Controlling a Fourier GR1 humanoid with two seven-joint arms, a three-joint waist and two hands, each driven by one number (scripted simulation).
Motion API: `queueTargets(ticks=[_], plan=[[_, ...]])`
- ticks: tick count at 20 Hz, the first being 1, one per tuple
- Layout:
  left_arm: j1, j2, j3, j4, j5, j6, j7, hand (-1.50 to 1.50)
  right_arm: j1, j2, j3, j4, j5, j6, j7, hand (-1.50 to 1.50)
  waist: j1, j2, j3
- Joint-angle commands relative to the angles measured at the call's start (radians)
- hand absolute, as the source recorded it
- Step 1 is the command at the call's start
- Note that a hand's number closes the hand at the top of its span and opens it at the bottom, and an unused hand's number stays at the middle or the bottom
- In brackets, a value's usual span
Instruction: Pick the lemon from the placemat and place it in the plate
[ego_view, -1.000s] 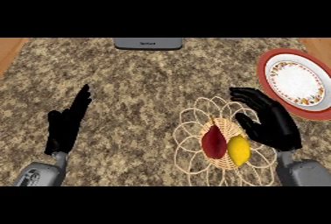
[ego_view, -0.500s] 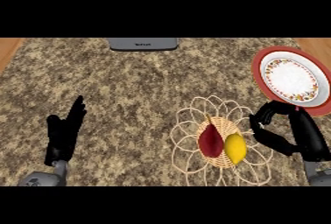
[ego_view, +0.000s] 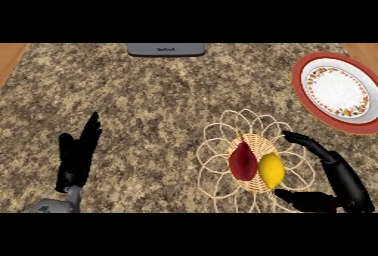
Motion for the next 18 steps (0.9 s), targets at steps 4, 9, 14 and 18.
queueTargets(ticks=[4,9,14,18], plan=[[-0.021,0.007,0.021,0.003,0.007,-0.016,0.025,0.0,-0.047,-0.19,0.016,-0.095,0.245,0.001,0.194,-1.5,0.006,0.0,-0.003],[0.036,-0.025,-0.008,-0.028,-0.007,-0.014,-0.009,0.0,-0.099,-0.287,0.052,-0.212,0.276,0.171,0.43,-1.5,0.013,-0.002,-0.003],[0.036,-0.021,-0.001,-0.014,-0.025,-0.019,-0.023,0.0,-0.122,-0.302,0.139,-0.247,0.261,0.35,0.597,-1.5,0.013,-0.001,-0.002],[-0.009,-0.031,-0.009,-0.045,-0.059,0.011,0.065,0.0,-0.266,-0.269,0.127,-0.198,0.198,0.502,0.731,-1.5,0.016,0.001,-0.001]])
